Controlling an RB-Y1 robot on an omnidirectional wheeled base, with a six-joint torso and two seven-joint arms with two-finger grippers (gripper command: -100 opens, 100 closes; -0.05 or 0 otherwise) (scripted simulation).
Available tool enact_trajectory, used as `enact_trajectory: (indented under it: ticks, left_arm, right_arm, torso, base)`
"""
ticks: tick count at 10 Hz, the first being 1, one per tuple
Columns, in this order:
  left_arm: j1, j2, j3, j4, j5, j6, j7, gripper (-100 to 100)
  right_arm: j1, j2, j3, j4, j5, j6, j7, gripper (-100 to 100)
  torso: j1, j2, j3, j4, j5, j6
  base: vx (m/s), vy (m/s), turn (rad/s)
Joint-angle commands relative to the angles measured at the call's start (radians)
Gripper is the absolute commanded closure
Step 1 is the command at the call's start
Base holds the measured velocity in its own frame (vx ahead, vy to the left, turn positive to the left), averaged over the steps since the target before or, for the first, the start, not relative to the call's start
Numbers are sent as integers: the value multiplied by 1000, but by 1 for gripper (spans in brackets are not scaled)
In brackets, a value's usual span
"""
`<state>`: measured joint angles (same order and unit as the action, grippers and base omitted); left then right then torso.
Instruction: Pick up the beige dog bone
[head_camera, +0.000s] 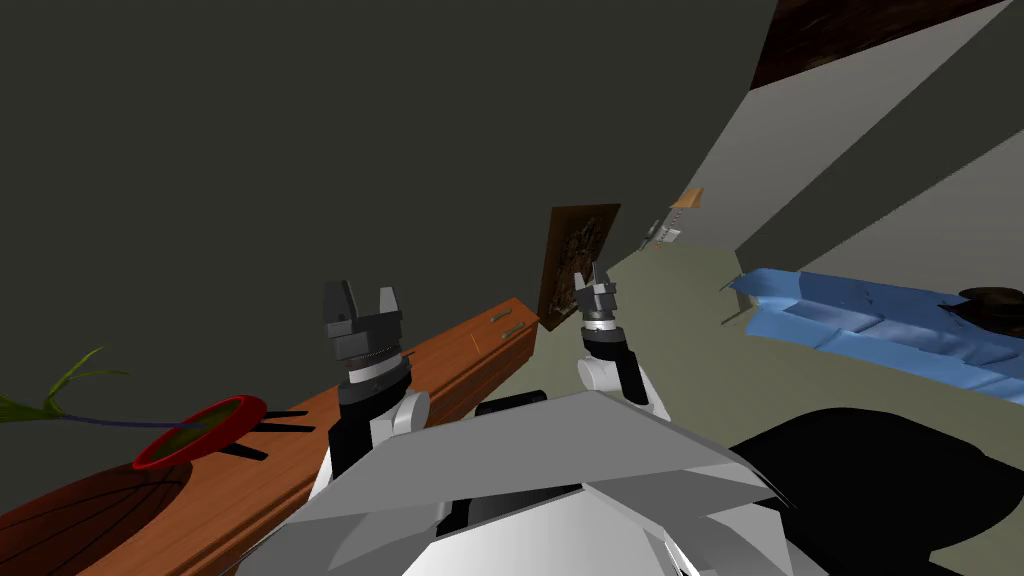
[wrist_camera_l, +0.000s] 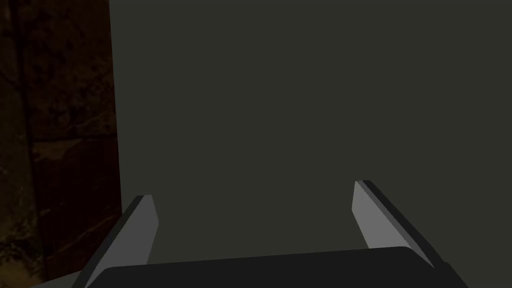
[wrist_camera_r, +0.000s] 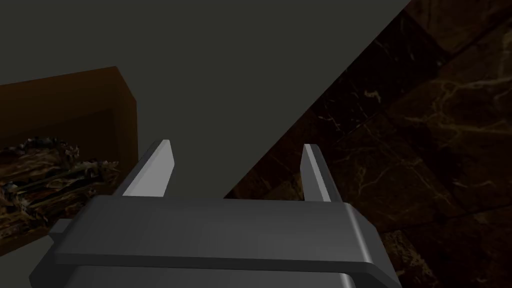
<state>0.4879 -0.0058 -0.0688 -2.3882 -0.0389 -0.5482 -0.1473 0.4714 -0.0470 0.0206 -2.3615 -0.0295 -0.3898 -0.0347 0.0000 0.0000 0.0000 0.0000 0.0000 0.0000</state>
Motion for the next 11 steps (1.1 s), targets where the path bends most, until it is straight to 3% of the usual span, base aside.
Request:
enact_trajectory:
  ticks: [1, 8, 9, 11]
  left_arm:
    - [0, 0, 0, 0, 0, 0, 0, 0]
    - [0, 0, 0, 0, 0, 0, 0, 0]
    - [0, 0, 0, 0, 0, 0, 0, 0]
    - [0, 0, 0, 0, 0, 0, 0, 0]
  right_arm:
    - [-9, -31, 11, 21, 0, 14, 31, -100]
    - [-54, -112, 79, 128, 1, 93, 211, -100]
    - [-54, -112, 79, 128, 1, 93, 215, -100]
    - [-73, -140, 112, 175, 1, 130, 281, -100]
  torso:
    - [0, 0, 0, 0, 0, 0]
    - [-2, -1, -1, 0, 0, 0]
    - [-1, -1, -1, 0, 0, 0]
    - [-1, -1, -1, 0, 0, 0]
  base:
    - [5, -8, 127]
    - [14, -29, 156]
    - [6, -18, 69]
    - [11, -28, 220]
